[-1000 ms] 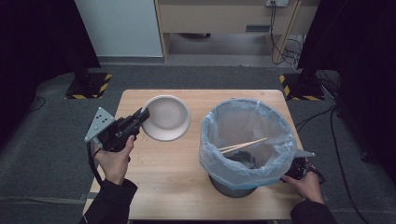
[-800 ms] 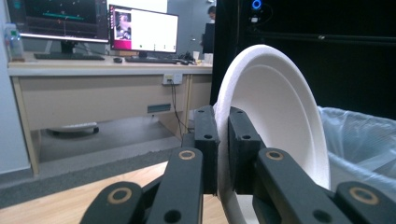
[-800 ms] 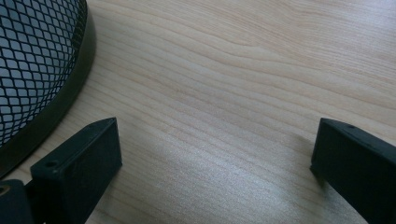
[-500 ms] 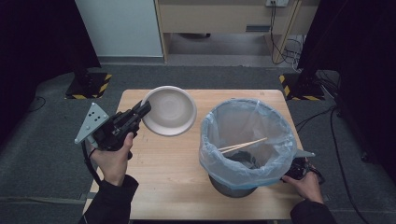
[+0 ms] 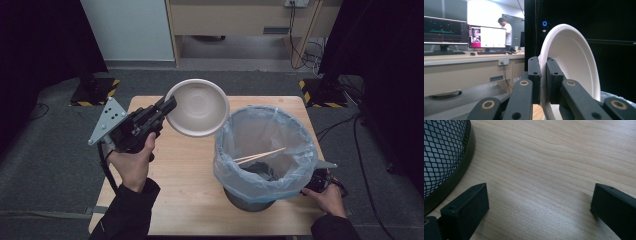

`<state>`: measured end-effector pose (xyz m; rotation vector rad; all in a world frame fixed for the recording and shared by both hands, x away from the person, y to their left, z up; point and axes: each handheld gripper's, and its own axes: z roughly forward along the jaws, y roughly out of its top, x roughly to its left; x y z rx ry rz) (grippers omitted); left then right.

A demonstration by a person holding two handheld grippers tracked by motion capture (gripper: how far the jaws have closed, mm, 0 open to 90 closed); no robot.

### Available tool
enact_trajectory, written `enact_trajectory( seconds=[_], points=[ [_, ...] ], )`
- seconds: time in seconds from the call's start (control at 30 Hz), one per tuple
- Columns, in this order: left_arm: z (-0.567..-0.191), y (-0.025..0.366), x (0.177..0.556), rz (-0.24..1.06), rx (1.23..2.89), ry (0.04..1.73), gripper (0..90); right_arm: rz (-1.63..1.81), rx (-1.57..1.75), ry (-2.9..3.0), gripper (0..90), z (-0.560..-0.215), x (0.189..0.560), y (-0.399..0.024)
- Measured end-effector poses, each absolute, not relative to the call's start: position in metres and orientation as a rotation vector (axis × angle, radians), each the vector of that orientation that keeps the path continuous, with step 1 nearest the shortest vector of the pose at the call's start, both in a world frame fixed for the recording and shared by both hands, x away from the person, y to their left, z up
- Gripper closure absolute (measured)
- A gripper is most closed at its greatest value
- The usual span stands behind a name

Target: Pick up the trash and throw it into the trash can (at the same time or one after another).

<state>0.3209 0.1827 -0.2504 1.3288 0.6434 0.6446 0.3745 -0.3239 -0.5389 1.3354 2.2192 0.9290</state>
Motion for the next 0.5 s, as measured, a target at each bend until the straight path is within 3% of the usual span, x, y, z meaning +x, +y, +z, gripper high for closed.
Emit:
enact_trajectory(
  seconds=[0.5],
  points=[
    [-0.248, 0.131, 0.331, 0.578, 1.375, 0.578, 83.8, 0.929, 1.335, 2.219, 1.8, -0.539, 0.375, -0.324]
  ],
)
